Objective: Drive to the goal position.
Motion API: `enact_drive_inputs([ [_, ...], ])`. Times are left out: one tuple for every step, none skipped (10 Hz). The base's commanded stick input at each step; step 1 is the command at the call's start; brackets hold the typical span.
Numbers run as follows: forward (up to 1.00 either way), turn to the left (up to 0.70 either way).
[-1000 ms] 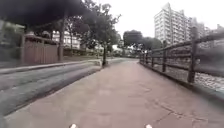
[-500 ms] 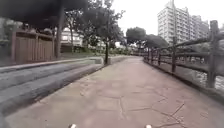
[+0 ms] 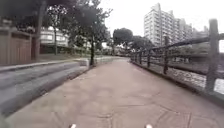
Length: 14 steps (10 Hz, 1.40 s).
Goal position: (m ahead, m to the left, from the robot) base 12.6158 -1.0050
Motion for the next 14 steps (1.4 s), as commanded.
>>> enact_drive_inputs([
  [1.00, 0.00],
  [1.00, 0.00],
  [1.00, 0.00],
  [1.00, 0.00],
  [1.00, 0.00],
  [1.00, 0.00],
  [1.00, 0.00],
  [1.00, 0.00],
  [1.00, 0.00],
  [1.00, 0.00],
  [1.00, 0.00],
  [1.00, 0.00],
  [1.00, 0.00],
  [1.00, 0.00],
])
